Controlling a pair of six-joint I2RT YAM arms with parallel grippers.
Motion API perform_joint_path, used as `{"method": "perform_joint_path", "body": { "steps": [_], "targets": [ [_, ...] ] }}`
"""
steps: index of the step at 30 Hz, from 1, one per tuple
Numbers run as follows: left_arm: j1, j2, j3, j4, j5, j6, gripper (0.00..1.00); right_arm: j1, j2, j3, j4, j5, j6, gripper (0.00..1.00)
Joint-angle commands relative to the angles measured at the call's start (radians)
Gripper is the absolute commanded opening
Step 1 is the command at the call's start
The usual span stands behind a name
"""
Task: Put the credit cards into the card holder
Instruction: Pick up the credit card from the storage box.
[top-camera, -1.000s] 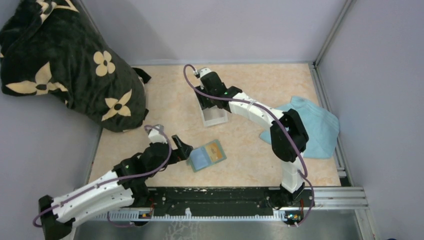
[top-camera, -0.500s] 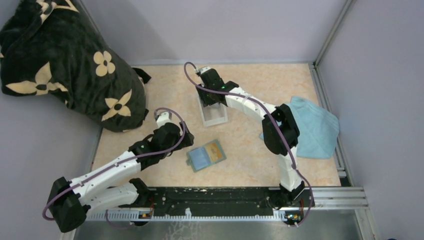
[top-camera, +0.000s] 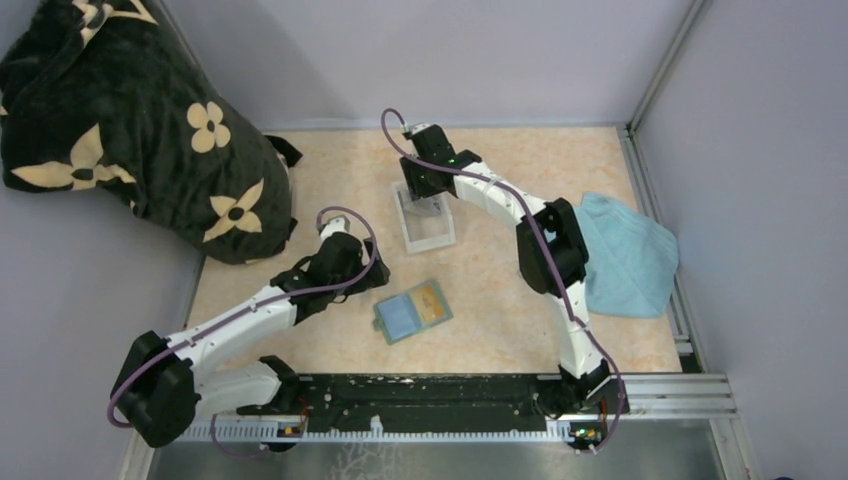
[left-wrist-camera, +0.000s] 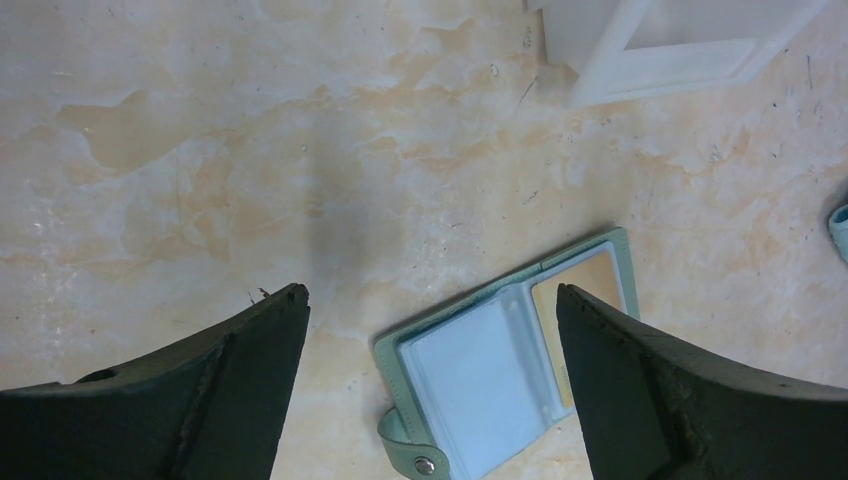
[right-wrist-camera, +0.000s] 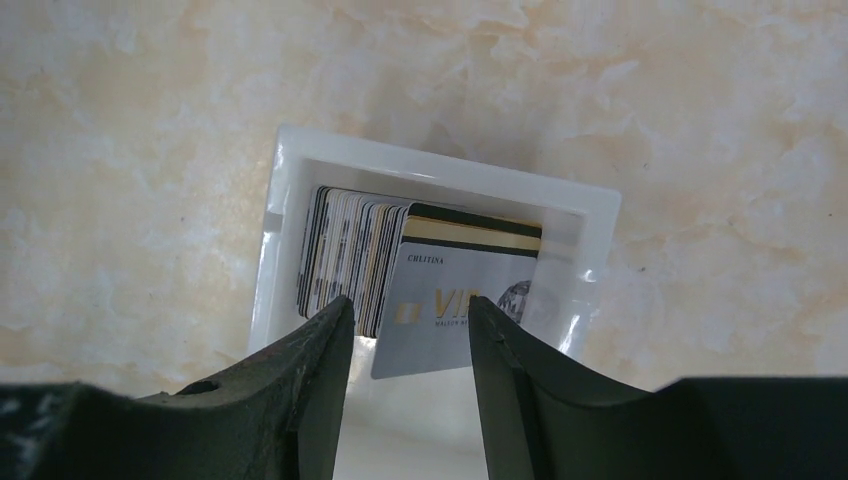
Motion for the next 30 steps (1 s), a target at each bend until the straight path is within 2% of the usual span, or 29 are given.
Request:
{"method": "perform_joint_path", "body": {
  "steps": [1, 10, 18, 30],
  "targets": [
    [0.019, 0.034, 0.023, 0.059, 0.034, 0.028, 0.99, -0.018, 0.041, 0.075, 0.016, -0.056, 0.024, 0.46],
    [0.043, 0.065, 0.021, 0.086, 0.052, 0.036, 0.98, -0.02, 0.068, 0.066, 0.019, -0.121, 0.069, 0.45],
    [0.065, 0.071, 0.006, 0.105, 0.077, 0.047, 0.98, -0.02, 0.061, 0.046, 0.03, -0.199, 0.12, 0.37],
    [0.106, 0.157, 0.023, 0.164, 0.091, 0.068, 0.99, -0.014, 0.057, 0.052, 0.016, -0.217, 0.148, 0.26]
  ]
}}
